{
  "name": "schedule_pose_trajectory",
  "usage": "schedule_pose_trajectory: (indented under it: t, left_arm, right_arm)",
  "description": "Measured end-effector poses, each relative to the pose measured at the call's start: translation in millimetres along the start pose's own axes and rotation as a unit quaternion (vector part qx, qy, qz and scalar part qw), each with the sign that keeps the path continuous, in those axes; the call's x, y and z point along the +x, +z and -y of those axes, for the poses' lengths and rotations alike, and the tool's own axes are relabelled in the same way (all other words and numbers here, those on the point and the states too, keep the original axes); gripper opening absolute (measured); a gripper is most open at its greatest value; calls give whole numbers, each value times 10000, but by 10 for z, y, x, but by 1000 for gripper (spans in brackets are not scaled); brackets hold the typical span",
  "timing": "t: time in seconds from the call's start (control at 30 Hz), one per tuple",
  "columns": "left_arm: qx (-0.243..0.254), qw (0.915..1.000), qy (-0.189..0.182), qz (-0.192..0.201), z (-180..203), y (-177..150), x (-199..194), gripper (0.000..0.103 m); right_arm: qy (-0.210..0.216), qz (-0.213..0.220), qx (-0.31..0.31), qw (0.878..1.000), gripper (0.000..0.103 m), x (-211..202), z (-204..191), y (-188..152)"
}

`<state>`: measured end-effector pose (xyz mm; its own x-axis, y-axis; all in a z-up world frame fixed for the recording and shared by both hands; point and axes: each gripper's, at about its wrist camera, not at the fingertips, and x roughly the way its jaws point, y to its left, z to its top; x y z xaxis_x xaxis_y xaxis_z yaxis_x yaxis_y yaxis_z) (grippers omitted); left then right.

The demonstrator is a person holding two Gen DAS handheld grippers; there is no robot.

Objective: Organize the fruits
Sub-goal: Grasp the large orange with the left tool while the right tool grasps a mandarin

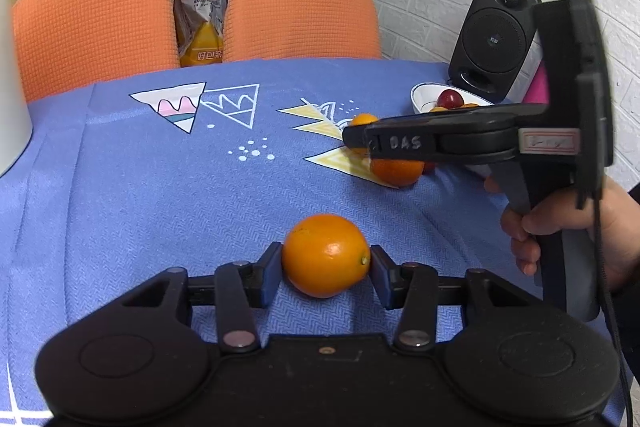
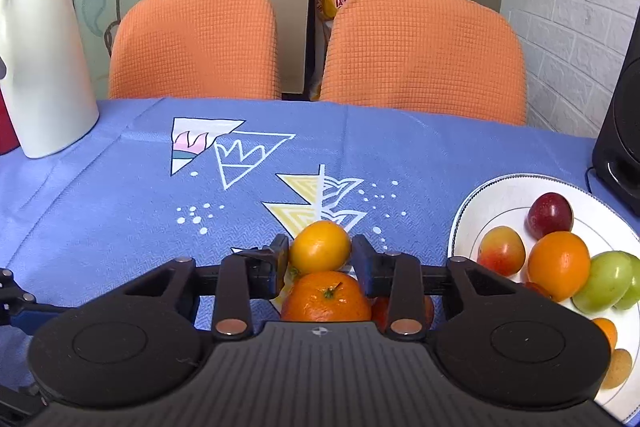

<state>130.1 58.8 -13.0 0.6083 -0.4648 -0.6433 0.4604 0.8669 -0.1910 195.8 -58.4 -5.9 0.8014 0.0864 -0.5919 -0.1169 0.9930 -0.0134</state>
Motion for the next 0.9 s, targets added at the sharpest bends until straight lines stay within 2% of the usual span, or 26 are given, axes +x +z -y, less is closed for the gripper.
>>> schedule_pose_trajectory:
  t: [0.3, 0.7, 0.9]
  left_arm:
    - [33, 10000, 46, 61, 20, -20, -4, 103]
    - [-102, 9997, 241, -11, 135, -11, -16, 103]
    - [53, 9996, 251, -99, 340, 39, 7, 103]
  right_arm:
    - [108, 458, 303, 9984, 61, -404, 64, -33]
    - [8, 788, 738, 9941, 61, -939, 275, -400]
    - [-109, 919, 948, 9912, 61, -1152, 471, -626]
